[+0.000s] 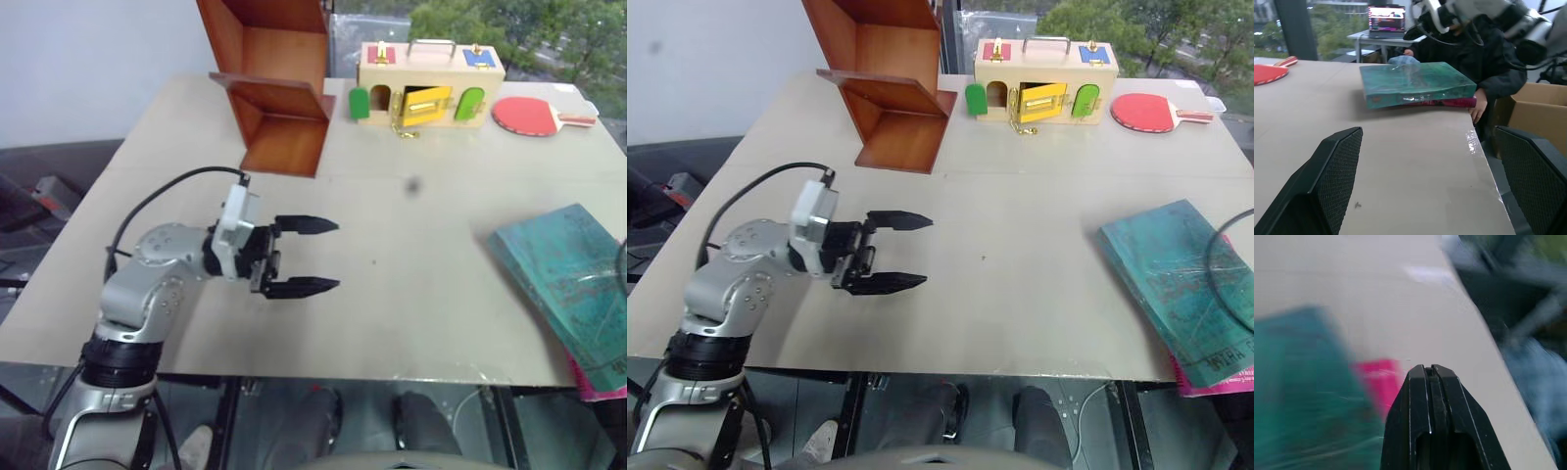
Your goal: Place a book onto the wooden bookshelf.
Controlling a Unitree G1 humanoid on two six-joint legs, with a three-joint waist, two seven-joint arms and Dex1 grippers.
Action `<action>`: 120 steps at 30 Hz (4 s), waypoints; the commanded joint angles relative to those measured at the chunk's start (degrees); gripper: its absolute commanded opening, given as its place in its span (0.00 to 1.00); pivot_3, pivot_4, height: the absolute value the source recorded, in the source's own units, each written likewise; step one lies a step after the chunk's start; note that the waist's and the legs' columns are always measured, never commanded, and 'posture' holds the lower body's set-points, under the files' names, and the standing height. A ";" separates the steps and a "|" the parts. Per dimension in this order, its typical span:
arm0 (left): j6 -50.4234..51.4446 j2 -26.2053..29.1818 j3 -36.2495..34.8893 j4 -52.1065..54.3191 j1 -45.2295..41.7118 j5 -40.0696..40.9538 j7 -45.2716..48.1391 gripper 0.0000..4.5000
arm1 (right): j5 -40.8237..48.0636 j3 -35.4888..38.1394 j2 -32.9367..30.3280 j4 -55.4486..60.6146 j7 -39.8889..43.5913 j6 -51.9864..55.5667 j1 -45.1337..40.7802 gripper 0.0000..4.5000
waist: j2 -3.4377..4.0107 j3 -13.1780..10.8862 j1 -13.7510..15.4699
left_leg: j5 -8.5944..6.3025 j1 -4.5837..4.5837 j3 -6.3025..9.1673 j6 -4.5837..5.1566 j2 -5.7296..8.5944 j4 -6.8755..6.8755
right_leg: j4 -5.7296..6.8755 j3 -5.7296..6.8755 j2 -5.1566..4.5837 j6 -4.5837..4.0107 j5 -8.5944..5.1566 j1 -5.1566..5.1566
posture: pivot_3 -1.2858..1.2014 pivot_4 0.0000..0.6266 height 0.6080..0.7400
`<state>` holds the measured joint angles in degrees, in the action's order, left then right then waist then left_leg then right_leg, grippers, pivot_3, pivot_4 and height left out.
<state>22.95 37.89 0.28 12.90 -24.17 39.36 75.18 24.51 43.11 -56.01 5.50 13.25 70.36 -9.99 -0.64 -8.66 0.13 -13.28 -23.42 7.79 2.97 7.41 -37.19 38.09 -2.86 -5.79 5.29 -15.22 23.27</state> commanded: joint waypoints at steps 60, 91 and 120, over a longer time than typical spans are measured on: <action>1.52 0.32 0.07 3.09 0.50 1.12 0.18 1.00 | 37.06 3.03 14.11 -25.75 -33.29 22.14 -15.15 0.01 | -0.92 0.33 -2.68 | -0.26 0.82 -0.20 0.31 -0.73 0.01 | -0.28 -0.21 0.80 -0.33 0.35 -0.79 | 0.52 0.24 1.00; 1.68 -0.12 1.85 2.04 -0.78 1.16 2.44 1.00 | 78.05 5.39 -1.87 7.47 -42.02 13.43 29.26 0.01 | 0.40 -0.21 -0.97 | -0.28 0.54 -0.25 0.37 -0.65 0.07 | -0.47 -0.18 0.78 -0.32 0.35 -0.64 | 0.52 0.24 1.00; 2.45 -0.26 2.14 1.69 -2.35 1.11 2.37 1.00 | 53.27 11.54 -5.30 31.27 0.41 11.82 50.88 0.01 | 0.15 -0.41 0.65 | -0.29 0.41 -0.13 0.35 -0.69 0.20 | -1.12 -0.03 0.67 -0.24 0.39 -0.68 | 0.52 0.24 1.00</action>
<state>25.79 37.60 2.89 13.80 -25.99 40.48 77.61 77.68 55.59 -61.47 35.68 12.87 83.12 41.73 -0.49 -9.06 0.78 -13.57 -23.03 7.67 3.31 6.72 -37.00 36.97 -2.89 -5.12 5.04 -14.83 22.58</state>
